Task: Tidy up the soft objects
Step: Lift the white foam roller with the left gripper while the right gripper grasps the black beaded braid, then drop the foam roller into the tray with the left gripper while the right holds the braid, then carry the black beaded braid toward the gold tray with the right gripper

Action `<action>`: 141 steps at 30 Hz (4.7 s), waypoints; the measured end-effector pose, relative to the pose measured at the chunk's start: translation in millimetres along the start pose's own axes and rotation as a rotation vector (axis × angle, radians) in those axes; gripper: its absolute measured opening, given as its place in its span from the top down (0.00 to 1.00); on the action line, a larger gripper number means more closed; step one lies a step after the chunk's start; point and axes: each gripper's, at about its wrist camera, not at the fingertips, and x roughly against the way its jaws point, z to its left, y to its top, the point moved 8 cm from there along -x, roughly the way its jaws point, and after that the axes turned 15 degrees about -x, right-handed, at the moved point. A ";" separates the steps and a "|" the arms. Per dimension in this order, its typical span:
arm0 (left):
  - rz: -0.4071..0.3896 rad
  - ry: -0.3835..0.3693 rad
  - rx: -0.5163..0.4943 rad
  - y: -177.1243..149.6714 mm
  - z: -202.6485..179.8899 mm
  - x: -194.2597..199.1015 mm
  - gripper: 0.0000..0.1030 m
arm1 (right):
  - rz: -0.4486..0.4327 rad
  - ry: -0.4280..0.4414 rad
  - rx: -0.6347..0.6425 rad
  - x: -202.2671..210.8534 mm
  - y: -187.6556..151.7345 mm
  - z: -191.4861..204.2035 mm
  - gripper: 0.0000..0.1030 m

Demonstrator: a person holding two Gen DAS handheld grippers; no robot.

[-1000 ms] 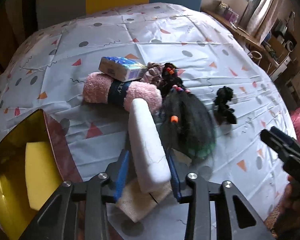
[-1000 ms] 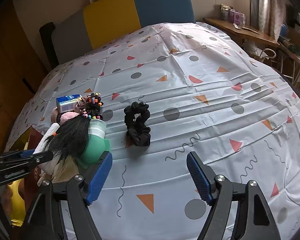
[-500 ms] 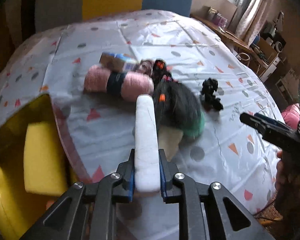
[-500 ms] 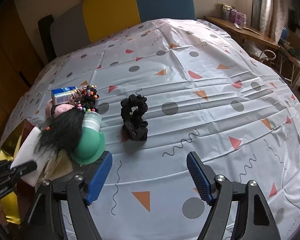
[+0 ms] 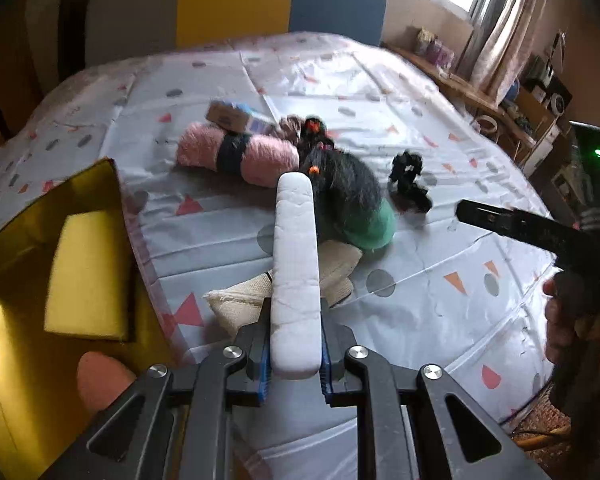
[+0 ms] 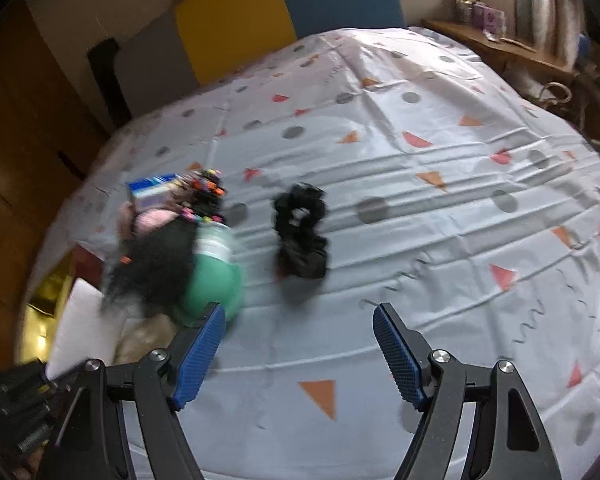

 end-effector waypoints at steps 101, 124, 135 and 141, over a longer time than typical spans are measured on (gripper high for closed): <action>-0.088 0.383 0.427 -118.4 180.6 112.9 0.59 | 0.150 -0.135 0.207 -52.4 -44.4 4.2 0.72; -0.076 0.458 0.364 -138.8 136.5 139.7 0.59 | 0.100 -0.167 0.242 -61.6 -38.3 9.5 0.80; -0.089 0.476 0.357 -144.6 132.2 153.8 0.59 | 0.101 -0.198 0.279 -60.8 -42.4 7.9 0.84; -0.093 0.475 0.365 -148.4 133.2 159.2 0.59 | 0.105 -0.219 0.309 -57.4 -49.8 10.1 0.87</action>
